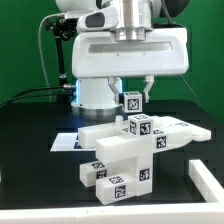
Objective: Assemble chair
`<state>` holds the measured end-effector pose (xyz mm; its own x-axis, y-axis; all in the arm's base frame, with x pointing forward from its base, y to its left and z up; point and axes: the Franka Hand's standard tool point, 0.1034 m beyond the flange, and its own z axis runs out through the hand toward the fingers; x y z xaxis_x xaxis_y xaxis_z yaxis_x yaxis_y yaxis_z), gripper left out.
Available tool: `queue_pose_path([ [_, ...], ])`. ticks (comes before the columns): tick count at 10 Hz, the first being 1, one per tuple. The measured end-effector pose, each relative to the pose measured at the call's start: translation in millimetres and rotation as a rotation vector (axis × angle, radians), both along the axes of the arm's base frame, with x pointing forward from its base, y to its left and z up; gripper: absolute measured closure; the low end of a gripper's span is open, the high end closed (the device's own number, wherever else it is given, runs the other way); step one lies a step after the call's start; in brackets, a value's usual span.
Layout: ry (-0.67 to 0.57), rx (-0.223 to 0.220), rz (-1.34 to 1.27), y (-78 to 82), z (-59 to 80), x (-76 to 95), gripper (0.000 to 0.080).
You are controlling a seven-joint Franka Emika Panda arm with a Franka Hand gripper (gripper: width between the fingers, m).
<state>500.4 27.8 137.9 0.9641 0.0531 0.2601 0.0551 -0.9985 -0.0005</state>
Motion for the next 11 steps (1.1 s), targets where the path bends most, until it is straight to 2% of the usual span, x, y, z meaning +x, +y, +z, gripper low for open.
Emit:
queue_pose_path([
  [3, -0.012, -0.021, -0.001, -9.1, -13.1, -10.8, 0.0515],
  [7, -0.004, -0.022, 0.006, -10.4, -13.0, -9.1, 0.0515],
  [8, 0.006, -0.02, 0.01, -12.7, -5.4, 10.1, 0.0515],
  [9, -0.03, -0.038, 0.013, -12.8, -10.5, 18.1, 0.0515],
  [11, -0.048, -0.052, 0.019, -12.3, -17.1, 17.9, 0.0515],
])
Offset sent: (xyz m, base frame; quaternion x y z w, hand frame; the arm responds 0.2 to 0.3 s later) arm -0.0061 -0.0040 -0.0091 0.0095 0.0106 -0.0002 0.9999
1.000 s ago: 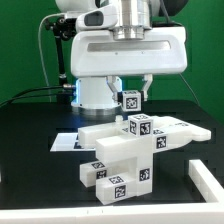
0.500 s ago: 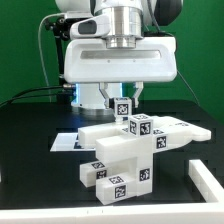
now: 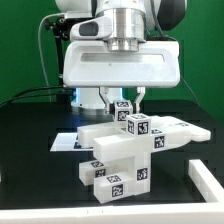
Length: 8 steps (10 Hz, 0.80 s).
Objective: Assemble chair
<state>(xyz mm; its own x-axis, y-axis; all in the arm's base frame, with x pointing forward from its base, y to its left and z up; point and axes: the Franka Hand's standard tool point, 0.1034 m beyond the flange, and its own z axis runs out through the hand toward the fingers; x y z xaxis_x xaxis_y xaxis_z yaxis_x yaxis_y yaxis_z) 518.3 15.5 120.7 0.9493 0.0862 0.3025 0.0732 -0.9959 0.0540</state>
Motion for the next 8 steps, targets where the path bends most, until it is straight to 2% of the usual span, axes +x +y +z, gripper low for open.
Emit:
queue_pose_path([
  [3, -0.01, 0.001, 0.001, 3.5, -0.3, -3.3, 0.0515],
  [6, -0.011, 0.023, 0.004, 5.1, 17.9, -3.9, 0.0515],
  [7, -0.027, 0.024, 0.012, 1.5, 24.9, -4.8, 0.0515],
  [8, -0.05, 0.015, 0.019, -6.1, 25.0, -8.7, 0.0515],
])
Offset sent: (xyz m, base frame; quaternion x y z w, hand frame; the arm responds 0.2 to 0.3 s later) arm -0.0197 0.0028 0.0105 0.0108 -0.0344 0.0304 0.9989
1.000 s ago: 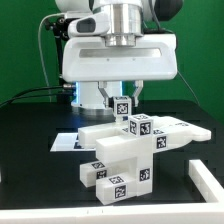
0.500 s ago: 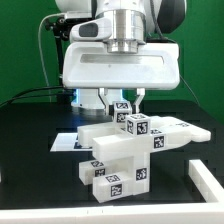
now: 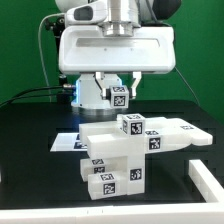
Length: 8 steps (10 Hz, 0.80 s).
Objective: Assemble chair
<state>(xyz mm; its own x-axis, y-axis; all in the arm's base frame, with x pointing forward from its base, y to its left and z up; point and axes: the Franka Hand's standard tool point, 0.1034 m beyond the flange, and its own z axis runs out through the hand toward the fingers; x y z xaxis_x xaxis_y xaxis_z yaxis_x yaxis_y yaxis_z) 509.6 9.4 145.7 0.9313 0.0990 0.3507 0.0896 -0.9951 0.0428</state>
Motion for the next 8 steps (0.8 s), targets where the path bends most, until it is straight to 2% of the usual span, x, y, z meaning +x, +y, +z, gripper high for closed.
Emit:
queue_pose_path([
  [1, -0.011, -0.007, 0.001, -4.7, -1.9, -3.5, 0.0515],
  [2, -0.023, -0.012, 0.011, -9.7, 2.6, -6.0, 0.0515],
  [3, -0.033, -0.009, 0.008, -8.6, 4.7, -10.2, 0.0515],
  [8, -0.007, -0.02, 0.024, 1.0, -14.9, -21.5, 0.0515],
])
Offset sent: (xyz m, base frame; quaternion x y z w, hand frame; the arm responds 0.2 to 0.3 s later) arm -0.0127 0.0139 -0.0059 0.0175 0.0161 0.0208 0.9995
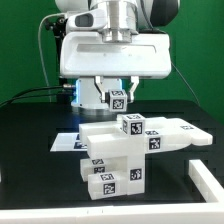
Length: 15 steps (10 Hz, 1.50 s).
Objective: Assemble chair
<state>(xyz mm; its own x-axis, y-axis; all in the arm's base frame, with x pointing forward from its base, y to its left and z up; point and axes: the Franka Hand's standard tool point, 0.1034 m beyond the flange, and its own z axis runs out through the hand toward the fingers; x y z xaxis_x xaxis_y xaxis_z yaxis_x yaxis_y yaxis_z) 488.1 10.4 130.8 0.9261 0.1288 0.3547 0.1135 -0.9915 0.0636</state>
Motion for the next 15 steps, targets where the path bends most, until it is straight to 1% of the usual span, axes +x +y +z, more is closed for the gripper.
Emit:
queue_pose_path([
  [2, 0.003, -0.008, 0.003, 0.3, -5.1, 4.0, 0.0515],
  [4, 0.001, -0.01, 0.012, 5.6, -6.6, 6.6, 0.0515],
  [6, 0.015, -0.013, 0.021, 12.0, -15.6, 3.3, 0.0515],
  [10, -0.007, -0.026, 0.025, 8.6, -16.5, 4.9, 0.0515],
  [13, -0.006, -0.026, 0.023, 7.9, -16.5, 4.9, 0.0515],
  [14, -0.006, -0.026, 0.023, 7.9, -16.5, 4.9, 0.0298],
  [15, -0.006, -0.026, 0.023, 7.9, -16.5, 4.9, 0.0298],
])
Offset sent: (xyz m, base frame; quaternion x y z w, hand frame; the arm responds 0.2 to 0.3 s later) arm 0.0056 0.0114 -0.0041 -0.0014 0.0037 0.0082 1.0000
